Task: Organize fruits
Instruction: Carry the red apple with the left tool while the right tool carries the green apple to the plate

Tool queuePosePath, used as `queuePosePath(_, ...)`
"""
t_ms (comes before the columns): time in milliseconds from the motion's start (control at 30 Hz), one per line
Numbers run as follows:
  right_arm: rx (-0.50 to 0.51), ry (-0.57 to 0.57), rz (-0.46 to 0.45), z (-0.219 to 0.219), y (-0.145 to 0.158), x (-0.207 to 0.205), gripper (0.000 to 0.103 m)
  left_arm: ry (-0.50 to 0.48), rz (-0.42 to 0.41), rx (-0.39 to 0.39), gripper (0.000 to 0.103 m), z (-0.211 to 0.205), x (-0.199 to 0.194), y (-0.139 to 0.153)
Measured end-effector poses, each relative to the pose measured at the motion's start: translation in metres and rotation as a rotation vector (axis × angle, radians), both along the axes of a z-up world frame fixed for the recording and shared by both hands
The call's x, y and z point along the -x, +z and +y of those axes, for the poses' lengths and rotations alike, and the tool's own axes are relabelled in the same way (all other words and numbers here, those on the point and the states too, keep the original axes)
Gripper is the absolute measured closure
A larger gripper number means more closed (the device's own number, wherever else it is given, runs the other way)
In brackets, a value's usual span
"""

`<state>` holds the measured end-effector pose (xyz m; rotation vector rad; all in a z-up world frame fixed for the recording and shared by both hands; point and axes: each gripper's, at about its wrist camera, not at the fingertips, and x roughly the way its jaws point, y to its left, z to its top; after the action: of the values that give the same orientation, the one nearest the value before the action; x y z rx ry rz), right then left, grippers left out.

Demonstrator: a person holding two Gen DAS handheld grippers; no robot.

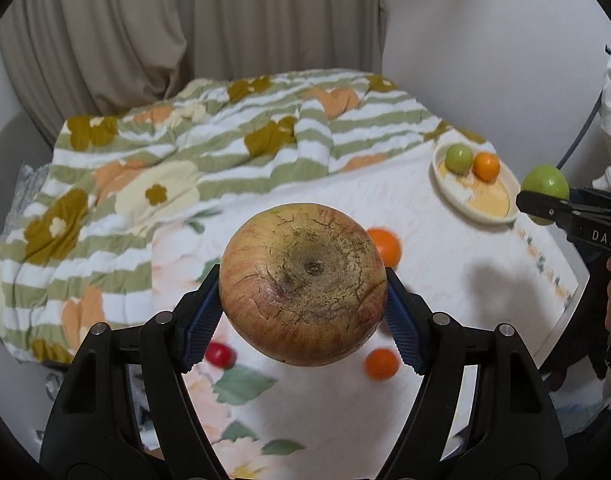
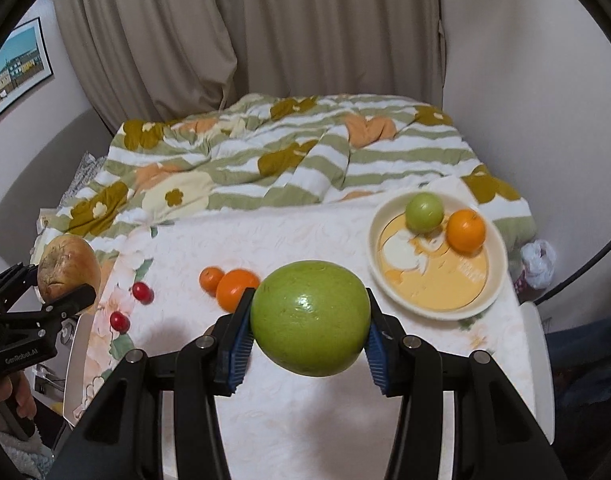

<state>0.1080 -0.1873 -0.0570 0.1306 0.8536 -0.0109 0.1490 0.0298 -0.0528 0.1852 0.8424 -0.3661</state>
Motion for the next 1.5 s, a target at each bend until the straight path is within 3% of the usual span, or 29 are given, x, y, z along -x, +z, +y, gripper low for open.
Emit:
queuePosePath(333, -0.005, 0.076, -0.017, -0.087, 0.005, -0.008, 0.058, 0.071, -0.043, 0.070, 0.021, -0.098, -0.009, 0.022)
queuePosePath(800, -0.008, 0.214, 0.043, -0.197, -0.017, -0.036, 0.058, 0.115, 0.057, 0.078, 0.021, -0.242, -0.031, -0.009)
queuePosePath(1033, -0.029, 0.184, 0.083, -0.233, -0.032, -0.043, 0.058, 0.061, 0.128, 0.051, 0.021, -0.284, -0.048, -0.035)
queuePosePath(1500, -0.052, 0.036, 0.133, -0.257, -0.052, -0.042, 0.058, -0.142, 0.269, -0.002, 0.021, -0.341, -0.069, -0.099)
